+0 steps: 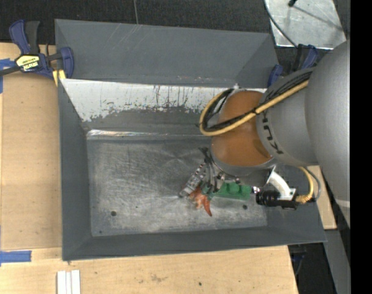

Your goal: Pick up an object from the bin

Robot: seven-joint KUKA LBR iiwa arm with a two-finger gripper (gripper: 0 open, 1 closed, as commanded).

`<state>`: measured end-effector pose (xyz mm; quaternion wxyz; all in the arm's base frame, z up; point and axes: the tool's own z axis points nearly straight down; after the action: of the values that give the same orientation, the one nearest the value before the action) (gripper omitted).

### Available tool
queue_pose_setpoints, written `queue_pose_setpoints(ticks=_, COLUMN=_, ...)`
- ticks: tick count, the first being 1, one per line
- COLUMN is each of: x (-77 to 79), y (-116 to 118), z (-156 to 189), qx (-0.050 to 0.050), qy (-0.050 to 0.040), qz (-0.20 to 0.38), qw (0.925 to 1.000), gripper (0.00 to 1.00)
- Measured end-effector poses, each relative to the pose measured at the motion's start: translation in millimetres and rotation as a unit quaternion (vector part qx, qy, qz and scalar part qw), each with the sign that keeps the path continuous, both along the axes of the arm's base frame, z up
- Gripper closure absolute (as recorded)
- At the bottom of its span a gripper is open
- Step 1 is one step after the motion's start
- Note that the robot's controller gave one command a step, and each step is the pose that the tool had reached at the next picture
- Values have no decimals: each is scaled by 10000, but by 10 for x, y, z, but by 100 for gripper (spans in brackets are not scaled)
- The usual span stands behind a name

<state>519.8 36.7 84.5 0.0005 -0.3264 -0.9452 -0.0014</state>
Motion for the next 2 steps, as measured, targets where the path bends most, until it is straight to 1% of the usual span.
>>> queue_pose_setpoints(ticks=1, x=0, y=0, z=0, qx=0, qy=0, qz=-2, qw=10000, gripper=100)
queue_pose_setpoints(ticks=2, x=-156, y=-88, z=135, qx=-14, qy=10, qz=-54, qw=10000, gripper=100)
